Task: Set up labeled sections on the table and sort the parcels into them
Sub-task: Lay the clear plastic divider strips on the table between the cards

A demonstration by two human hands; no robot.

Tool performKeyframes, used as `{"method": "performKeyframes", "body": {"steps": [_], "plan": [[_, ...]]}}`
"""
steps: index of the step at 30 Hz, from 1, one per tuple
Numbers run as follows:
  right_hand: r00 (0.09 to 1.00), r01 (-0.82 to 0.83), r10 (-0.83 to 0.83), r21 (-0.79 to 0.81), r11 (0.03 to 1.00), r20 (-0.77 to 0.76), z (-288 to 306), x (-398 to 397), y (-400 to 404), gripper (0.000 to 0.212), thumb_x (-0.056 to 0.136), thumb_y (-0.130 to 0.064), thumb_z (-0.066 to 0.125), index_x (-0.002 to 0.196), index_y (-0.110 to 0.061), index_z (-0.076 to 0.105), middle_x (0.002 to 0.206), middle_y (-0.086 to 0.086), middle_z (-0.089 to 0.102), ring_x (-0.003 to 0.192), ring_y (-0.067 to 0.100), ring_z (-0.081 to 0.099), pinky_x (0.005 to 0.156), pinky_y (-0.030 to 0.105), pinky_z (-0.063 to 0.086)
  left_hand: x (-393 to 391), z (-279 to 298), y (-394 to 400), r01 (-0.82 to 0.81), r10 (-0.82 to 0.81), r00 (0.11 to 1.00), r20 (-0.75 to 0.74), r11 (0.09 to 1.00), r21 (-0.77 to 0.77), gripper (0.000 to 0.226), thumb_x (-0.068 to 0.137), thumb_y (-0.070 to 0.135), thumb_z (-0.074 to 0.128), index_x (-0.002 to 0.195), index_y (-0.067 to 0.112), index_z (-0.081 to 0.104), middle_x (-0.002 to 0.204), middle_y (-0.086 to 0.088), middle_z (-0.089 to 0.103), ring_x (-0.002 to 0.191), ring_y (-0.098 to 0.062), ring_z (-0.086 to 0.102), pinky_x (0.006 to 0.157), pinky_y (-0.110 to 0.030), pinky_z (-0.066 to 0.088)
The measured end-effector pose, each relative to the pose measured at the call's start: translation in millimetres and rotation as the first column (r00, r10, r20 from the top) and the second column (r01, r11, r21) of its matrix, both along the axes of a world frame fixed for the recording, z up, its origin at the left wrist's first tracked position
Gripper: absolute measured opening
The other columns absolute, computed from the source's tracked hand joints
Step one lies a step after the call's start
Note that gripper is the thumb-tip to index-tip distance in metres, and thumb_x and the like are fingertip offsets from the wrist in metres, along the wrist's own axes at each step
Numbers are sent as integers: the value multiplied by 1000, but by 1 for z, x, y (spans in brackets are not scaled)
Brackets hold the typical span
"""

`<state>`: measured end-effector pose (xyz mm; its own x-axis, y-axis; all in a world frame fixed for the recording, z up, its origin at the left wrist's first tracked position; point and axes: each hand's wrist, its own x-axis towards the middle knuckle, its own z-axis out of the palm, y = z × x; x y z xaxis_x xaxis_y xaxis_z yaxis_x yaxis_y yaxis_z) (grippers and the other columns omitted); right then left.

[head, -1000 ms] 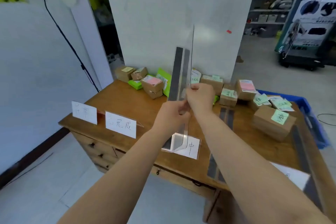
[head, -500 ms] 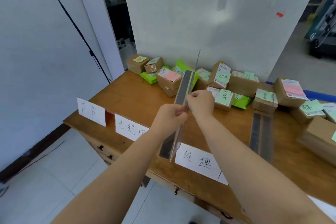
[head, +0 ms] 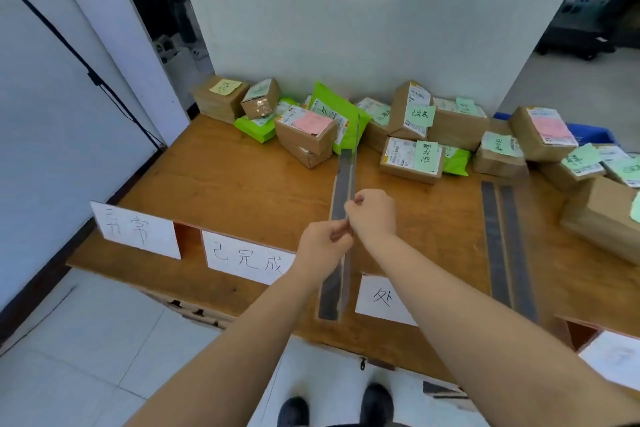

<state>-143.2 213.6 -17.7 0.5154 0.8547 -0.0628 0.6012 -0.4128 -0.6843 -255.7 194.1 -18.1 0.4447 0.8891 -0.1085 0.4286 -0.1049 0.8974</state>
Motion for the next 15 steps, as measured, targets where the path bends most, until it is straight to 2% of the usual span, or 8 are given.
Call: {"method": "performKeyframes", "body": {"steps": [2, 4, 5, 7, 9, 11, 13, 15], "plan": [[1000, 2, -2, -33, 999, 11, -6, -11, 3, 20, 82, -12, 54, 68, -2, 64, 69, 10, 60, 66, 22, 53, 60, 29, 41, -9, -7, 3, 5, -5, 1000, 0, 999, -33, 18, 89, 6, 50, 90, 8, 68, 60, 4, 53, 54, -4, 41, 52, -11, 32], [1000, 19, -18, -39, 999, 14, -9, -20, 3, 19, 84, -12, 54, 68, -7, 61, 68, 7, 58, 66, 20, 53, 58, 28, 40, -16, -12, 4, -15, 16, 1000, 3, 997, -70, 17, 90, 10, 50, 92, 16, 66, 63, 7, 55, 55, -4, 45, 50, -4, 33], [999, 34, -33, -30, 999, 13, -10, -25, 2, 20, 85, -12, 53, 67, -9, 59, 67, 6, 56, 65, 20, 54, 58, 28, 41, -19, -15, 4, -14, 14, 1000, -3, 996, -83, 16, 90, 12, 52, 94, 19, 66, 67, 5, 59, 58, -5, 49, 53, -5, 36], [997, 70, -70, -12, 997, 12, -14, -34, -4, 20, 86, -13, 53, 68, -7, 60, 68, 8, 59, 65, 20, 56, 59, 30, 45, -27, -21, 2, 25, -25, 1000, 2, 997, -72, 15, 89, 13, 53, 94, 14, 68, 73, -11, 65, 61, -12, 51, 58, -16, 40], [996, 92, -92, -11, 996, 21, -19, -42, -13, 20, 86, -13, 53, 71, -4, 62, 71, 10, 62, 67, 21, 58, 61, 32, 49, -37, -27, -1, 69, -68, 997, 23, 996, -50, 14, 86, 11, 54, 83, 6, 66, 70, -24, 60, 55, -10, 40, 54, -18, 32], [995, 96, -95, -27, 995, 34, -23, -49, -19, 20, 86, -13, 52, 72, -2, 62, 72, 12, 62, 69, 23, 60, 64, 36, 50, -45, -33, -4, 95, -94, 995, 16, 995, -41, 16, 84, 10, 55, 80, -1, 65, 61, -19, 52, 50, -4, 33, 50, -15, 27], [994, 98, -95, -61, 993, 48, -26, -54, -21, 21, 86, -13, 51, 72, 0, 61, 71, 13, 60, 69, 25, 58, 62, 35, 48, -49, -38, -4, 116, -116, 993, 6, 992, -51, 13, 84, 10, 55, 77, 6, 66, 59, -11, 52, 49, -3, 35, 51, -15, 29], [993, 109, -105, -87, 990, 50, -31, -56, -18, 24, 87, -12, 50, 64, -5, 52, 64, 7, 53, 64, 23, 53, 56, 32, 41, -49, -42, 0, 115, -116, 993, 1, 987, -112, 12, 85, 10, 53, 78, 15, 63, 67, -12, 58, 58, -7, 44, 57, -18, 34]]}}
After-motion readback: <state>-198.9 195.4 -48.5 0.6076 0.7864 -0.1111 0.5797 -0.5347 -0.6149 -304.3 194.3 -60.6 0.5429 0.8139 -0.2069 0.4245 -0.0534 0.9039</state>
